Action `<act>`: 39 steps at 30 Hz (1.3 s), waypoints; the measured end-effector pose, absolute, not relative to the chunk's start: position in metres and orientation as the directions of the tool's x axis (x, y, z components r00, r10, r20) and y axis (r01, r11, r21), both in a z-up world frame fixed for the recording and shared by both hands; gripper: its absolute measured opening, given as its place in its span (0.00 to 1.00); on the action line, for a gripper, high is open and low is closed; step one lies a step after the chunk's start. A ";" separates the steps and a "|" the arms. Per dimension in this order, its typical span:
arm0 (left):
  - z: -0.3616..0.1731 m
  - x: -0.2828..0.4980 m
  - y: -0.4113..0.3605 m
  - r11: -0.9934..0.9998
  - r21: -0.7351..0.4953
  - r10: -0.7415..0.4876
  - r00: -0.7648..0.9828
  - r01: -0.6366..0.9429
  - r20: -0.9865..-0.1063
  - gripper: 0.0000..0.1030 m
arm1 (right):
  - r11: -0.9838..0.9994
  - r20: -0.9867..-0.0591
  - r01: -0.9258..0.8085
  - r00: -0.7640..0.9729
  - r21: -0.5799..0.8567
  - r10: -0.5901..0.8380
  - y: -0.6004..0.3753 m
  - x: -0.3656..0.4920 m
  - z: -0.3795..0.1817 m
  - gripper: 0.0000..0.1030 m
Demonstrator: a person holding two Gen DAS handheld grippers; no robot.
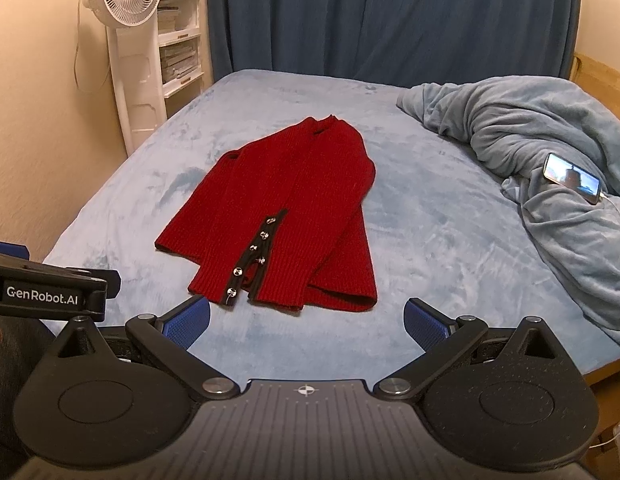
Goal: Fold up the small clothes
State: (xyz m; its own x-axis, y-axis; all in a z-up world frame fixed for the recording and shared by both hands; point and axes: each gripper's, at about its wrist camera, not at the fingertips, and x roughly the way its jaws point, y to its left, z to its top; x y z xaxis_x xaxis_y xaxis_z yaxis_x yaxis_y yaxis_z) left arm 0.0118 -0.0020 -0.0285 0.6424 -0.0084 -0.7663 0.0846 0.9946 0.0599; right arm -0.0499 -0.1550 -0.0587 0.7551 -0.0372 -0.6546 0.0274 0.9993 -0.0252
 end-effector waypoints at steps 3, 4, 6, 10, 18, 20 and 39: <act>-0.034 0.024 0.002 0.996 0.047 -0.014 0.625 0.081 -0.781 1.00 | 0.999 -0.669 0.051 0.742 0.004 -0.035 -0.169 -0.034 -0.063 0.99; -0.038 0.031 0.003 0.996 0.037 -0.022 0.616 0.083 -0.787 1.00 | 0.997 -0.675 0.076 0.736 0.017 -0.044 -0.177 -0.027 -0.065 0.99; -0.044 0.044 0.004 0.995 0.026 -0.038 0.608 0.095 -0.793 1.00 | 0.990 -0.685 0.135 0.726 0.050 -0.065 -0.196 -0.008 -0.073 0.99; -0.066 0.081 -0.005 0.990 0.027 -0.060 0.573 0.142 -0.817 1.00 | 0.961 -0.709 0.216 0.705 0.174 -0.030 -0.237 0.040 -0.099 0.99; -0.149 0.176 -0.053 0.946 0.005 -0.142 0.431 0.324 -0.891 0.99 | 0.913 -0.805 0.221 0.571 0.342 0.163 -0.263 0.208 -0.176 0.99; -0.173 0.199 -0.062 0.930 0.021 -0.135 0.395 0.366 -0.909 0.81 | 0.897 -0.843 0.222 0.482 0.383 0.241 -0.255 0.240 -0.203 0.99; -0.040 0.382 0.170 0.846 0.316 0.531 0.629 -0.429 -0.568 0.90 | 0.828 -0.520 0.515 0.656 -0.222 -0.547 -0.432 0.342 -0.030 0.75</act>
